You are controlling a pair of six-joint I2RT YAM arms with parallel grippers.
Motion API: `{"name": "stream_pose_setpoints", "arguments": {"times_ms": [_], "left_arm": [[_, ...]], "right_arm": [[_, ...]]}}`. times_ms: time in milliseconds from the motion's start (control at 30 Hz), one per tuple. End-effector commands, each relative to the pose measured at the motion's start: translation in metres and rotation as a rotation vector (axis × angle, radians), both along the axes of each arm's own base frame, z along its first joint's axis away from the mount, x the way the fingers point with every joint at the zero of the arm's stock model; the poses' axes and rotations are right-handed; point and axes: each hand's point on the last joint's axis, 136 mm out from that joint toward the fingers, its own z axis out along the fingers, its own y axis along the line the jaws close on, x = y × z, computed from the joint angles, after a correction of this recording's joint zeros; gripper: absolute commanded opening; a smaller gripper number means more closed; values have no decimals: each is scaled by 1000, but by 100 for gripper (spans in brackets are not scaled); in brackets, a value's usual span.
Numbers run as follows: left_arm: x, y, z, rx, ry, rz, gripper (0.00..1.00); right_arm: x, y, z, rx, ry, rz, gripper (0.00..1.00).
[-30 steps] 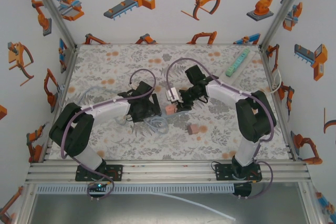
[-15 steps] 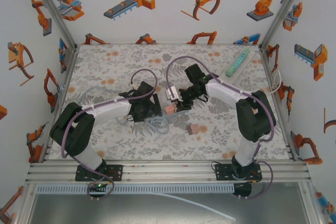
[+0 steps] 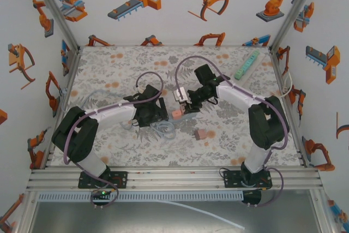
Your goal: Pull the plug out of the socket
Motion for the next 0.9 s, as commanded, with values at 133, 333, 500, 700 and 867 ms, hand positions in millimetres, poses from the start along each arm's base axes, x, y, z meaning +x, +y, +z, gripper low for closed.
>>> {"name": "stream_pose_setpoints", "arguments": {"times_ms": [133,333,500,700,867], "left_arm": [[-4,8,-9,64,9,1,86],[1,2,8,27,-29,-15,87],[6,1,32,11,-79,-19,87],[11,-1,75,-39,-169,-44,88],[10,-5,129,-107,-304,-120,89]], "right_arm": [[-3,-3,36,75,-49,5,33],[4,0,64,182,-87,-117,32],[25,-8,104,416,-121,-428,31],[29,-33,137,612,70,-727,28],[46,-74,130,592,257,-1119,24]]}}
